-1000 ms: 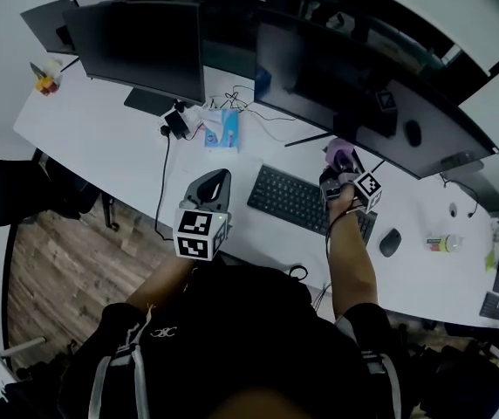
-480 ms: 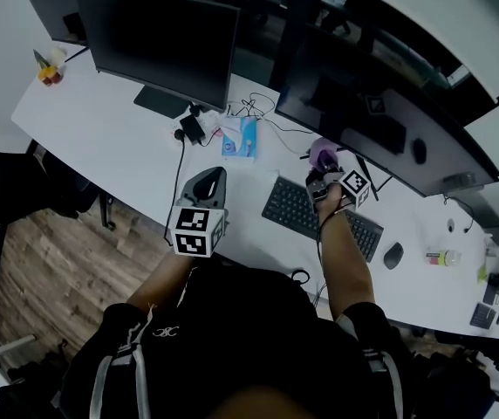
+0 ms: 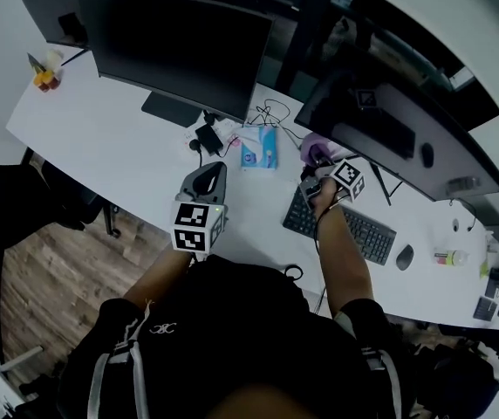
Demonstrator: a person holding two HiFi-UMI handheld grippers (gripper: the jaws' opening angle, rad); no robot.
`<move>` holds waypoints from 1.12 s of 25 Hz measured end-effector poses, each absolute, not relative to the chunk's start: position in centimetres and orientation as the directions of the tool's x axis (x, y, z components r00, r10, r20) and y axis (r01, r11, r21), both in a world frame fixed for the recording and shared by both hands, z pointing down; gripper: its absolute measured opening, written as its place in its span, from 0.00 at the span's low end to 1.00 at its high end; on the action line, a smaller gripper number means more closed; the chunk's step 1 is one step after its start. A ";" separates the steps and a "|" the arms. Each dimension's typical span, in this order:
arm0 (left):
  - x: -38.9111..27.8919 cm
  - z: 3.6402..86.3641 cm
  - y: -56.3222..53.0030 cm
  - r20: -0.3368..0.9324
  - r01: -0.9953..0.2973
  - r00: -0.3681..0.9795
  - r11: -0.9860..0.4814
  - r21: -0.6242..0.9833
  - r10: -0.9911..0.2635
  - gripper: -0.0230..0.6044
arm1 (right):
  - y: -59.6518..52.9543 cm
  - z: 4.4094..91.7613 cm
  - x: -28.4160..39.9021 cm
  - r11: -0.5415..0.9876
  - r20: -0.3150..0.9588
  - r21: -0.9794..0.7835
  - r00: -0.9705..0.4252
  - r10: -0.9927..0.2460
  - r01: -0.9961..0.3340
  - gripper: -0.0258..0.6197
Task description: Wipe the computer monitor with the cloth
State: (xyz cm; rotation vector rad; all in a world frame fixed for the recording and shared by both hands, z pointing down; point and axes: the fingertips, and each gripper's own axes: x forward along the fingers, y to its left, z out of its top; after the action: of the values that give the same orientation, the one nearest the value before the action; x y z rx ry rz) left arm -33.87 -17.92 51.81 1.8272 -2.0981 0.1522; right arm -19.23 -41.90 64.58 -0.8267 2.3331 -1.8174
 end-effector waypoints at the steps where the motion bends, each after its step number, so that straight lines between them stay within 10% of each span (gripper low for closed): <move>1: -34.7 51.8 -17.7 0.333 -0.978 -0.097 0.151 0.141 -0.938 0.06 | -41.8 64.6 -19.9 0.165 0.270 -0.911 -0.849 -0.454 -0.378 0.14; 28: -43.6 51.5 -15.3 0.309 -0.983 -0.052 0.103 0.149 -0.950 0.06 | -38.1 61.6 -31.4 0.351 0.340 -0.798 -0.848 -0.407 -0.489 0.14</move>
State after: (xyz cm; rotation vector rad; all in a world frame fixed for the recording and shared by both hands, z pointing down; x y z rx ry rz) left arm -43.59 -15.31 51.49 1.9010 -2.0595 0.1448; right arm -31.36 -38.07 61.60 -0.8803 2.6484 -1.6126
